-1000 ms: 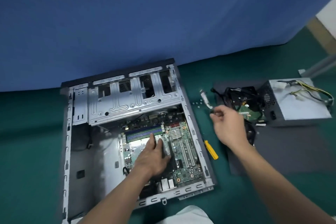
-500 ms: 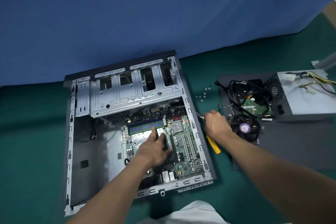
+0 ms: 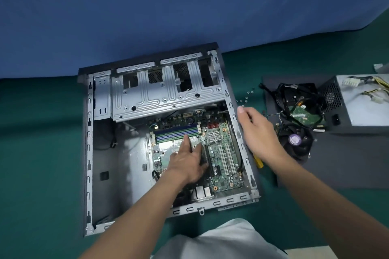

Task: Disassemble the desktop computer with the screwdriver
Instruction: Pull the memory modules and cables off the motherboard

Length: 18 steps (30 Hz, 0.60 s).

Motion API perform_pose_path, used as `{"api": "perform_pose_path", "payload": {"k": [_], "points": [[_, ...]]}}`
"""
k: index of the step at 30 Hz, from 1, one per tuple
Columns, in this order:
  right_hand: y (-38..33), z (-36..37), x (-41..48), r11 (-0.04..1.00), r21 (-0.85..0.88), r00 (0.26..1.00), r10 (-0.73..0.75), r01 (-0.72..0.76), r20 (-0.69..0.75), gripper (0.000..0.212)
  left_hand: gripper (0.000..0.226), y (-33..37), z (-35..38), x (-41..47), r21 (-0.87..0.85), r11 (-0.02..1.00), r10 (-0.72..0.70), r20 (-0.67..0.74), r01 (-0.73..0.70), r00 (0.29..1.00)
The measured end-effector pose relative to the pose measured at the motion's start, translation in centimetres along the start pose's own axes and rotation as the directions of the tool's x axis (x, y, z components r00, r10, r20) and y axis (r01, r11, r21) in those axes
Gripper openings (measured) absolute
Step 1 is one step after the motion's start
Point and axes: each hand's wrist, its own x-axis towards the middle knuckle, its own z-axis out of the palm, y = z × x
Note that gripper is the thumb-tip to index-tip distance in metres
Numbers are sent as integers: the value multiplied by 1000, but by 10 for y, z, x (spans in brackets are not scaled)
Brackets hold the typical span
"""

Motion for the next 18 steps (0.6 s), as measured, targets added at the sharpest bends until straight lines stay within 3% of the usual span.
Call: {"api": "perform_pose_path", "payload": {"k": [3, 8, 13, 18], "points": [[3, 15, -22, 992, -121, 999, -39, 39, 1, 54, 80, 10, 2, -2, 34, 999, 5, -33, -4, 999], [3, 16, -21, 988, -150, 999, -35, 31, -24, 43, 59, 35, 3, -8, 138, 971, 231, -336, -196, 913], [18, 20, -44, 997, -67, 999, 38, -38, -4, 31, 31, 55, 4, -3, -129, 940, 294, -172, -317, 940], [34, 23, -68, 994, -66, 996, 80, -83, -49, 33, 16, 62, 15, 7, -104, 952, 276, -112, -288, 955]]}}
